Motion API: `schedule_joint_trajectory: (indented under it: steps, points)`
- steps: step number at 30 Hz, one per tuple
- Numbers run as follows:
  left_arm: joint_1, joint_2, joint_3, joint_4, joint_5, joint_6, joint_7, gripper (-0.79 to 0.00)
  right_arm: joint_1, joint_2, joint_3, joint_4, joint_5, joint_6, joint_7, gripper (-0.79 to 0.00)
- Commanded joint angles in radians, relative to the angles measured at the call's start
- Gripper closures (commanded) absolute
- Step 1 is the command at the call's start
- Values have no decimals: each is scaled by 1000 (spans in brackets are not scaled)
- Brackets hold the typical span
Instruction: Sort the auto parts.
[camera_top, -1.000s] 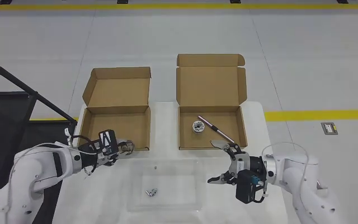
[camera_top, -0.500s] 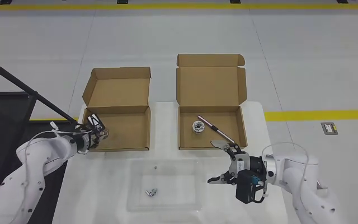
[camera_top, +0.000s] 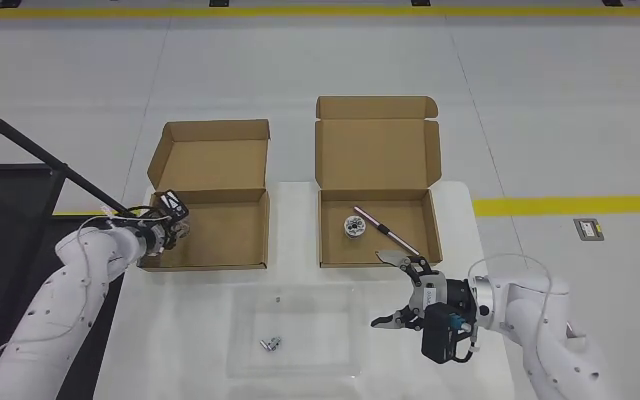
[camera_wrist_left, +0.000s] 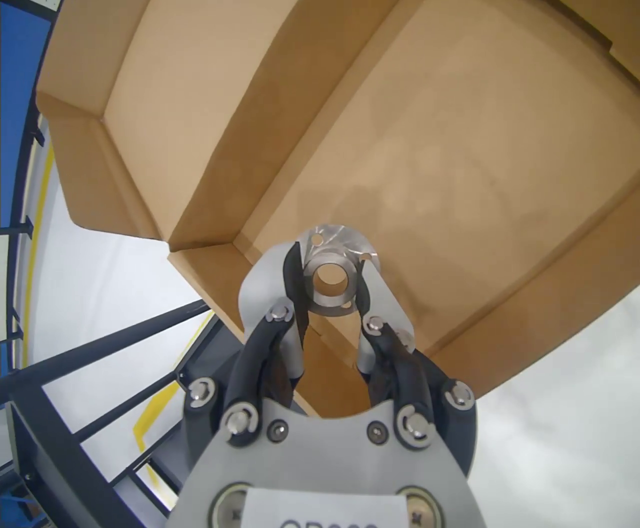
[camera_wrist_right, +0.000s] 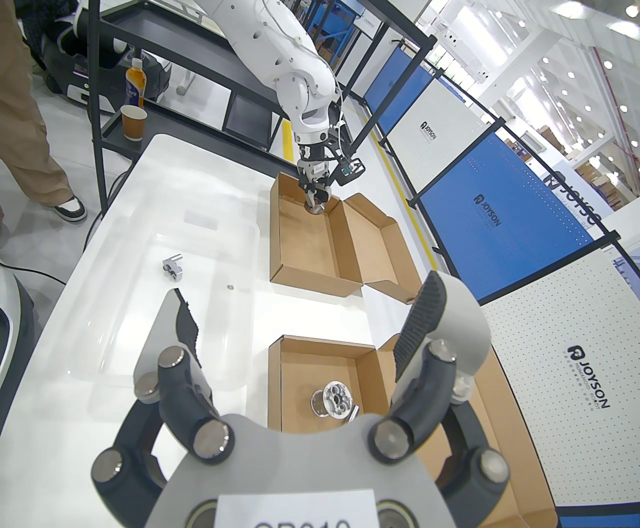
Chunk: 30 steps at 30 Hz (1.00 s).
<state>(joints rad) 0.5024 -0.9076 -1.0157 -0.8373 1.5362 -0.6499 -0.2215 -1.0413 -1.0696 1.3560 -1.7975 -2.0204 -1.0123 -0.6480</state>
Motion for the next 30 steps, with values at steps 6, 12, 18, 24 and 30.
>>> schedule_joint_trajectory:
  steps: [6, 12, 18, 24, 30]
  points:
    - [-70, -53, 94, 95, 71, -18, 18, 0, 0, 0, 0, 0, 0, 0, 0, -785]
    - [-114, -87, 130, 158, 101, -34, 22, -570, 0, 0, 0, 0, 0, 0, 0, -785]
    - [-144, -103, 129, 194, 111, -61, 33, -785, 0, 0, 0, 0, 0, 0, 0, -785]
    - [-175, -89, 75, 160, 89, -136, 49, -785, 0, 0, 0, 0, 0, 0, 0, -785]
    - [-142, -44, -18, -5, 29, -362, 88, -785, 0, 0, 0, 0, 0, 0, 0, -785]
